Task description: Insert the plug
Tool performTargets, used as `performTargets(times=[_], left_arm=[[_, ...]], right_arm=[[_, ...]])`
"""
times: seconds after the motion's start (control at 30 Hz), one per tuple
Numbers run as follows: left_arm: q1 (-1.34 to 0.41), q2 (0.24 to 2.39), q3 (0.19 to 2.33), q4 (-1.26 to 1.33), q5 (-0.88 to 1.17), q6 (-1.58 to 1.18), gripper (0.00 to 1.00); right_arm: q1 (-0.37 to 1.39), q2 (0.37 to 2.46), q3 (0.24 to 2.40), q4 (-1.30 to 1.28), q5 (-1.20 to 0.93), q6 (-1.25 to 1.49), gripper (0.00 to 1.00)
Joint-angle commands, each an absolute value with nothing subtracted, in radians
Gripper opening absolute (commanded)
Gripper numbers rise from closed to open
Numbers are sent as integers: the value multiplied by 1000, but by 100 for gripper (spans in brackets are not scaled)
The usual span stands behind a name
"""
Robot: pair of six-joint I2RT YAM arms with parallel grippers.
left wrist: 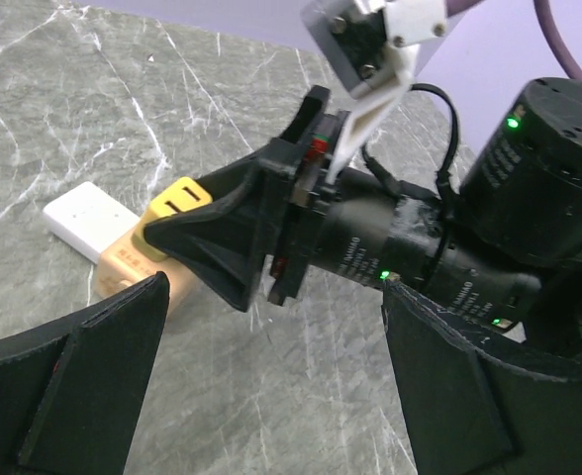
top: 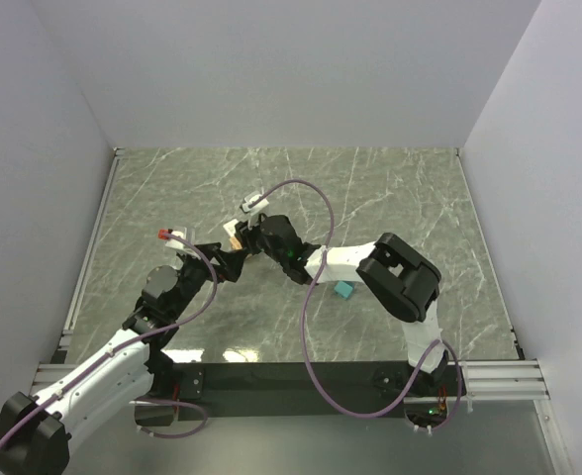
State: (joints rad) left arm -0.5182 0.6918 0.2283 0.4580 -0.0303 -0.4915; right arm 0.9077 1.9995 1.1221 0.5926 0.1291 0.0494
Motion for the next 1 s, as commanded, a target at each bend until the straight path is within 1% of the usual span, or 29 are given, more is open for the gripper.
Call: performTargets(times=[0.0,0.3,0.53,0.83,0.97], left_arm=[[-512,673,216,479,-25,-497,94],[-512,646,212,466,-29,-497,95],[-512,618,210,453,-32,-499,94],[-512,617,215,442,-58,-495,95],[-512,621,219,431,-78,-495,94]], right_arm=[[931,2164,1074,146,77,44,0],[943,2249,1158,64,52,35,0],[943,2218,1186,22,66,26,0],[928,2060,1173,18,74,52,0],[916,1990,1167,31,43,51,0]])
